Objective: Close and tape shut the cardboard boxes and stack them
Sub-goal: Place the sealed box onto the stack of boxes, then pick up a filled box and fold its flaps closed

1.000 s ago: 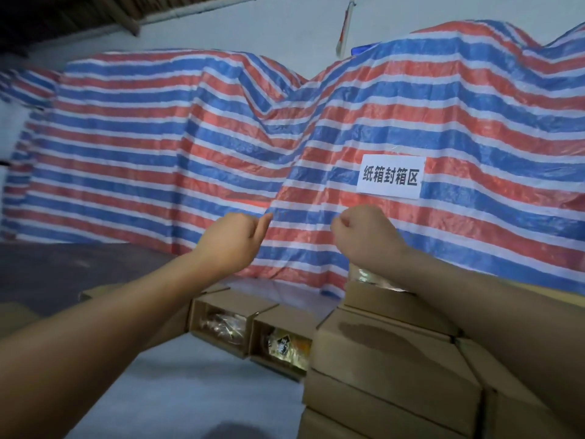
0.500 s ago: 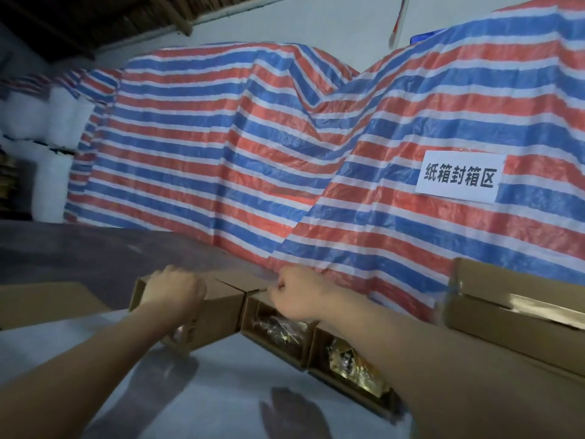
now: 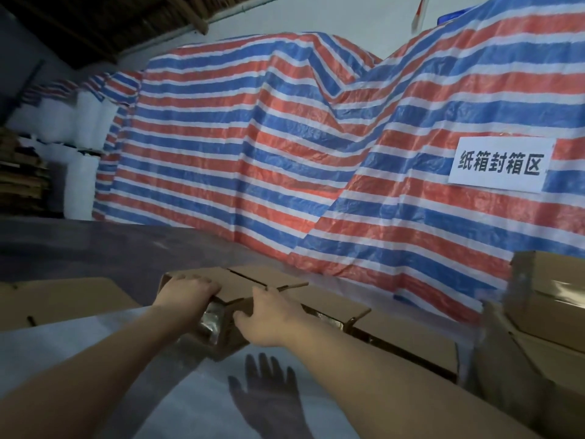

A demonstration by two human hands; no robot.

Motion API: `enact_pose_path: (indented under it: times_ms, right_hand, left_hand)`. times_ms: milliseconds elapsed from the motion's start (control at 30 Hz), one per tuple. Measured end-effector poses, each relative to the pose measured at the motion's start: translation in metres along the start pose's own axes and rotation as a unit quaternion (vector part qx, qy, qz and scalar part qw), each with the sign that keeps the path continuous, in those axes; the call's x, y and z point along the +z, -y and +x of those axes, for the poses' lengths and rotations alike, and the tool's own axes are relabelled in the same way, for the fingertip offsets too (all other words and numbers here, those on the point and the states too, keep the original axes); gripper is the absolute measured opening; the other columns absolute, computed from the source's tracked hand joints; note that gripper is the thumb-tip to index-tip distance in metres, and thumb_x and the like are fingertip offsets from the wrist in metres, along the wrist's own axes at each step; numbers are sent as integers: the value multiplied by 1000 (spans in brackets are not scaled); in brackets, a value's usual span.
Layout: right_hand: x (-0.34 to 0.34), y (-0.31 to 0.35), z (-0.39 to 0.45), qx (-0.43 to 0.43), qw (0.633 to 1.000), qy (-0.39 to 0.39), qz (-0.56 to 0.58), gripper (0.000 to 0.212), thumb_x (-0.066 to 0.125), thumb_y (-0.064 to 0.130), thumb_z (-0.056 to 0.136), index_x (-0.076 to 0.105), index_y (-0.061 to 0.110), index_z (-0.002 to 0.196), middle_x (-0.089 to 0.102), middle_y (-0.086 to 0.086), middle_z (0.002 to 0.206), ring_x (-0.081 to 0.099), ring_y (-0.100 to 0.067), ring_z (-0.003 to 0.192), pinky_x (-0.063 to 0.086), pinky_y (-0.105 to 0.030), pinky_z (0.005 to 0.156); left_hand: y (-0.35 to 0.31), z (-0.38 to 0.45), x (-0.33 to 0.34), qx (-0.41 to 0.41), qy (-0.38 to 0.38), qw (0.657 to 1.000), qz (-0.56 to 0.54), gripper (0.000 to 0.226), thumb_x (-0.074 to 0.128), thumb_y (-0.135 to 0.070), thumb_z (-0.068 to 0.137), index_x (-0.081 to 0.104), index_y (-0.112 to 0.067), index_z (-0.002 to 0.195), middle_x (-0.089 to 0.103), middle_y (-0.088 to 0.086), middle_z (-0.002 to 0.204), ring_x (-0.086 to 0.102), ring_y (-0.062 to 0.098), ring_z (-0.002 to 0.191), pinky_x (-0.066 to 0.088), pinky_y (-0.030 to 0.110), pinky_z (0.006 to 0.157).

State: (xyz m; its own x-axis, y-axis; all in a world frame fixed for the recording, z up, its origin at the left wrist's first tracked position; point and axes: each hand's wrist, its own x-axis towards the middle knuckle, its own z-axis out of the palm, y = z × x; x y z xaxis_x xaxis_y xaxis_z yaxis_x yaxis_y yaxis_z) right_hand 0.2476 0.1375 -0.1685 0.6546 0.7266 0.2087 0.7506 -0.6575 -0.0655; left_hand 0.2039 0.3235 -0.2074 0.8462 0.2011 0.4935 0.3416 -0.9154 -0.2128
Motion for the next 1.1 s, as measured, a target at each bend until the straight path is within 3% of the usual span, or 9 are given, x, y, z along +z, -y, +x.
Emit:
enact_pose_path:
  times_ms: [133,267,467,533,600,700,833,967,1100]
  right_hand:
    - [-4,8,-8,-10,996,-45,79,62,50,58,87,43,22,136,52,-6,132,53,-32,116,47,-44,89]
    - [-13,13,-23,-3,983,-86,163,9,53,38,90,55,31,85,61,6,88,58,-19,82,47,-32,68]
    - [-34,4,-66,26,965,-65,254,34,51,25,101,53,26,67,53,4,68,50,-13,64,35,-27,56]
    - [-43,-2,-83,40,963,-62,257,35,50,25,102,52,25,67,53,2,70,50,-14,66,38,-28,59]
    - [-55,-7,-100,60,959,-60,269,30,49,26,102,55,23,73,53,1,74,52,-16,72,39,-29,65]
    - [-75,-12,-129,96,951,-20,293,17,51,29,101,63,23,91,62,-3,89,55,-13,78,41,-28,65]
    - [-95,-11,-175,115,946,12,303,13,53,30,101,63,26,94,66,-2,102,62,-15,91,51,-31,75]
    - [-105,-8,-227,154,931,9,330,9,53,28,102,58,25,96,64,-3,101,63,-18,93,56,-39,90]
    - [-113,-12,-291,209,904,6,373,26,55,26,101,60,14,123,65,-12,116,65,-28,106,58,-40,87]
  left_hand:
    - [-9,-11,-25,53,-93,991,-83,21,49,-36,96,63,-35,112,64,-14,114,59,7,106,43,27,93]
    - [-23,-25,-58,94,-137,970,-176,21,50,-36,99,67,-27,107,67,-9,104,60,11,96,44,30,89]
    - [-33,-49,-104,60,-89,966,-237,22,64,-35,90,60,-29,111,62,-11,109,59,10,99,48,27,87]
    - [-32,-59,-118,44,-147,970,-187,32,68,-34,87,58,-25,116,57,-8,115,54,13,102,45,27,87]
    - [-38,-75,-135,52,-190,961,-193,20,69,-38,85,60,-27,99,59,-12,99,55,7,87,46,24,76]
    - [-61,-100,-164,85,13,946,-311,8,63,-44,90,66,-37,88,65,-17,85,63,-2,78,54,21,77]
    - [-90,-124,-213,119,250,918,-283,19,55,-46,95,63,-47,112,61,-22,113,54,2,105,40,32,97]
    - [-120,-142,-244,131,272,924,-236,27,48,-41,100,60,-40,124,61,-11,123,54,10,115,38,37,106]
    - [-139,-176,-256,136,197,921,-306,25,45,-49,98,66,-37,106,68,-11,104,62,8,99,45,36,100]
